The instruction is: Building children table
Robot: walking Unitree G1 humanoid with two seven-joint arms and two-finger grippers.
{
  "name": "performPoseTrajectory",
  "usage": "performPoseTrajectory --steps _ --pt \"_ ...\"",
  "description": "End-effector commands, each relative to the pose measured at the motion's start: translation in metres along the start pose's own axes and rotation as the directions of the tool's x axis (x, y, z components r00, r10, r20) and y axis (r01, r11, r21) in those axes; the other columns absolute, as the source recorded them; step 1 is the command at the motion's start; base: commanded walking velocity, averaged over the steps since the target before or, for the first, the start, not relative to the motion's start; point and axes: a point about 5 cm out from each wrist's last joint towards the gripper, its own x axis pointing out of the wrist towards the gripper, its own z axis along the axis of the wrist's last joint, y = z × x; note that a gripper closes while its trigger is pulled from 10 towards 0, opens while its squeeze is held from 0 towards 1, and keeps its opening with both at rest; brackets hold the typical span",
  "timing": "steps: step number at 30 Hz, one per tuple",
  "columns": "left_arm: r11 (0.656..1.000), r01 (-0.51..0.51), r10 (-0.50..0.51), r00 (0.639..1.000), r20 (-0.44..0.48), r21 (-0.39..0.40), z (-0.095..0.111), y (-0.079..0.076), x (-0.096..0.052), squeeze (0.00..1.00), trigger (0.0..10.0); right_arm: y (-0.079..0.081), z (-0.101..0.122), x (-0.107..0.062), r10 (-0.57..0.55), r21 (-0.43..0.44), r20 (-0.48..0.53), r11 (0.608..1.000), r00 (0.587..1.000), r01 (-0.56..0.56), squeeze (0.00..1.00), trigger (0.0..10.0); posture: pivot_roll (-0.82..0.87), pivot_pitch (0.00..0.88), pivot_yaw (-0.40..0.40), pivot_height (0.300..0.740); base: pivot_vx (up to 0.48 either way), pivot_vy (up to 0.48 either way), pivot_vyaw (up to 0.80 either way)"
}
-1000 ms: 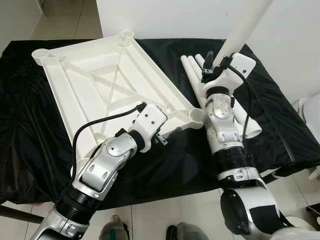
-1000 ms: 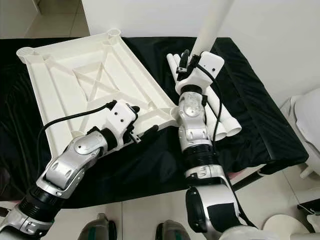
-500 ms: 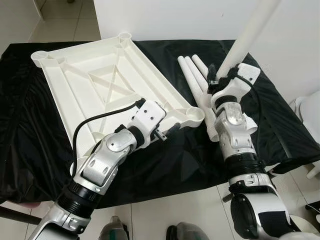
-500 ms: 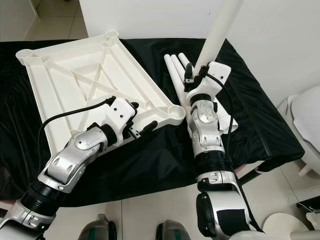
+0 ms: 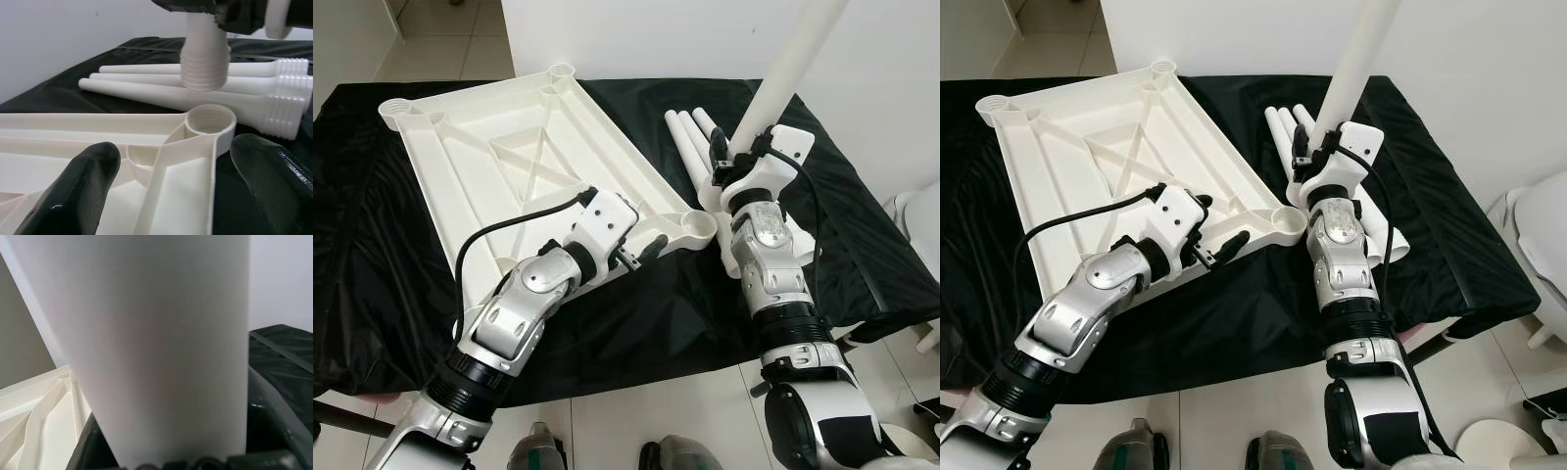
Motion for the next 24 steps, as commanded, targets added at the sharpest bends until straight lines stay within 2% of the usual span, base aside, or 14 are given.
performPoseTrajectory --steps 1,2,3,9,11,16,17,18,19,20,21,23,24 --pt "0.995 0.1 -0.1 0.995 0.01 0.004 0.002 -0.002 0.0 0.45 10.0 -0.002 0.0 0.001 0.007 0.0 -0.003 1.0 1.0 -0.007 0.0 10.0 -0.02 0.0 -0.003 0.74 0.0 0.0 0.0" --pt "0.995 0.1 -0.1 0.995 0.01 0.004 0.002 -0.002 0.0 0.45 10.0 -0.002 0.0 0.001 0.007 0.0 -0.003 1.0 1.0 -0.007 0.0 10.0 -0.02 0.0 -0.003 0.74 0.0 0.0 0.0" --pt "0.995 0.098 -0.098 0.995 0.013 0.002 0.003 -0.001 0.0 1.0 10.0 -0.003 0.0 0.001 0.008 0.0 -0.003 1.0 1.0 -0.008 0.0 10.0 -0.02 0.0 -0.007 0.74 0.0 0.0 0.0" --pt "0.996 0.084 -0.083 0.996 0.043 -0.009 0.01 0.003 0.002 1.0 10.0 -0.005 0.001 0.002 0.007 -0.005 -0.003 1.0 1.0 -0.007 0.0 10.0 -0.02 0.0 -0.011 0.74 0.0 0.0 0.0" --pt "0.995 0.091 -0.087 0.992 0.088 -0.038 0.02 0.004 0.004 1.0 10.0 -0.005 0.001 0.003 0.015 -0.007 -0.002 1.0 1.0 -0.015 0.0 10.0 -0.02 0.0 -0.011 0.74 0.0 0.0 0.0" --pt "0.994 0.091 -0.082 0.987 0.136 -0.061 0.032 0.005 0.007 0.98 10.0 -0.002 0.001 0.003 0.043 -0.011 -0.003 0.999 0.999 -0.043 0.0 10.0 -0.02 0.0 -0.017 0.74 0.0 0.0 0.0" --pt "0.993 0.093 -0.082 0.984 0.156 -0.066 0.037 0.006 0.009 0.24 10.0 0.0 0.001 0.003 0.064 -0.015 -0.003 0.998 0.998 -0.064 0.0 10.0 -0.02 0.0 -0.017 0.74 0.0 0.0 0.0" --pt "0.993 0.093 -0.082 0.984 0.156 -0.066 0.037 0.006 0.009 0.24 10.0 0.0 0.001 0.003 0.064 -0.015 -0.003 0.998 0.998 -0.064 0.0 10.0 -0.02 0.0 -0.017 0.74 0.0 0.0 0.0" --pt "0.992 0.104 -0.088 0.978 0.189 -0.076 0.046 0.005 0.012 0.0 10.0 0.002 0.001 0.004 0.094 -0.021 -0.006 0.995 0.996 -0.094 0.0 10.0 -0.01 0.0 -0.021 0.74 0.0 0.0 0.0" --pt "0.992 0.104 -0.088 0.978 0.189 -0.076 0.046 0.005 0.012 0.0 10.0 0.002 0.001 0.004 0.094 -0.021 -0.006 0.995 0.996 -0.094 0.0 10.0 -0.01 0.0 -0.021 0.74 0.0 0.0 0.0" --pt "0.989 0.12 -0.098 0.969 0.228 -0.084 0.058 0.005 0.016 0.0 10.0 0.004 0.001 0.004 0.126 -0.035 -0.011 0.991 0.992 -0.126 0.0 10.0 -0.01 0.0 -0.023 0.74 0.0 0.0 0.0" --pt "0.989 0.12 -0.098 0.969 0.228 -0.084 0.058 0.005 0.016 0.0 10.0 0.004 0.001 0.004 0.126 -0.035 -0.011 0.991 0.992 -0.126 0.0 10.0 -0.01 0.0 -0.023 0.74 0.0 0.0 0.0" --pt "0.986 0.141 -0.113 0.958 0.265 -0.089 0.069 0.005 0.02 0.0 10.0 0.006 0.0 0.004 0.155 -0.043 -0.021 0.987 0.988 -0.156 0.0 10.0 -0.01 0.0 -0.026 0.74 0.0 0.0 0.0"
